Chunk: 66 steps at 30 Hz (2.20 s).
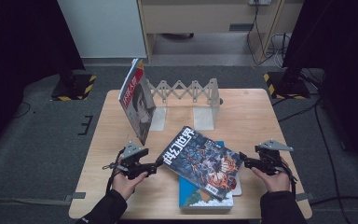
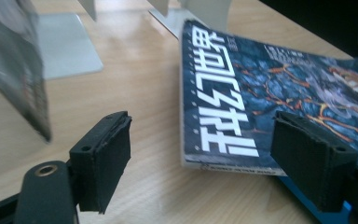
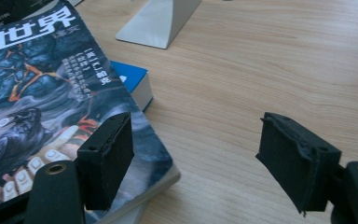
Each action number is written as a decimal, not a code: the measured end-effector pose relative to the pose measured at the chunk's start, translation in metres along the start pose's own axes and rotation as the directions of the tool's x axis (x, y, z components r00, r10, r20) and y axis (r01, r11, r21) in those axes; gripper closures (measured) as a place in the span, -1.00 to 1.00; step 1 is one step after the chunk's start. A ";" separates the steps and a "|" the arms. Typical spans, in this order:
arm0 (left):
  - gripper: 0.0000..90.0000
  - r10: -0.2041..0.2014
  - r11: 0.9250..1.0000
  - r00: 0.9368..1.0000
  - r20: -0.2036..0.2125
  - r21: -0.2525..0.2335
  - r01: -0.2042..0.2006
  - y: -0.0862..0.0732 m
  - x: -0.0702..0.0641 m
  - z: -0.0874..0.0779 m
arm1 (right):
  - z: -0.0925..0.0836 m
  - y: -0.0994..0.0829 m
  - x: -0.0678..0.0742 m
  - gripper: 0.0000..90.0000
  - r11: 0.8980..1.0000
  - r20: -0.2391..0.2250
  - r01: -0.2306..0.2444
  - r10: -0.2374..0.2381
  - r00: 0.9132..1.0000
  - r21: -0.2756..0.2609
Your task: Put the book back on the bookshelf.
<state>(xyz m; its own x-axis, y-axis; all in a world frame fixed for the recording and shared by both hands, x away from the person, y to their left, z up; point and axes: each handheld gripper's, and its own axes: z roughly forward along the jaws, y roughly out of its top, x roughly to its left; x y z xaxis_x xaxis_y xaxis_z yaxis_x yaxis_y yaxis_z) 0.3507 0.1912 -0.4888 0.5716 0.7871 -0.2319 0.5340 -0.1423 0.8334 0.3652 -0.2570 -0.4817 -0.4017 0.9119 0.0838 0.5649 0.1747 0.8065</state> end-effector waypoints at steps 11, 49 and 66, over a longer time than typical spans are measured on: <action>-0.57 -0.039 0.997 0.999 0.014 0.063 0.038 -0.008 0.001 0.017 | 0.006 0.001 0.017 -0.29 0.999 -0.035 0.002 0.000 0.999 0.042; -0.46 -0.241 0.969 0.944 0.226 0.109 0.221 -0.015 0.009 0.053 | 0.019 -0.007 0.028 -0.38 0.998 -0.098 -0.033 0.038 0.994 0.056; 0.11 -0.265 0.964 0.922 0.281 0.079 0.253 0.009 -0.002 0.025 | 0.018 -0.009 0.029 -0.28 0.999 -0.077 -0.003 0.006 0.997 0.042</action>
<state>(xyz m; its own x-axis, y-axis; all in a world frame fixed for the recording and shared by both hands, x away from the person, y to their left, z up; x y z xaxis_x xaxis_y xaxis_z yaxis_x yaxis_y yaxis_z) 0.3696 0.1737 -0.4934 0.5606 0.5951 -0.5758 0.7088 0.0146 0.7053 0.3615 -0.2254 -0.4969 -0.4527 0.8816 0.1336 0.5956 0.1875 0.7811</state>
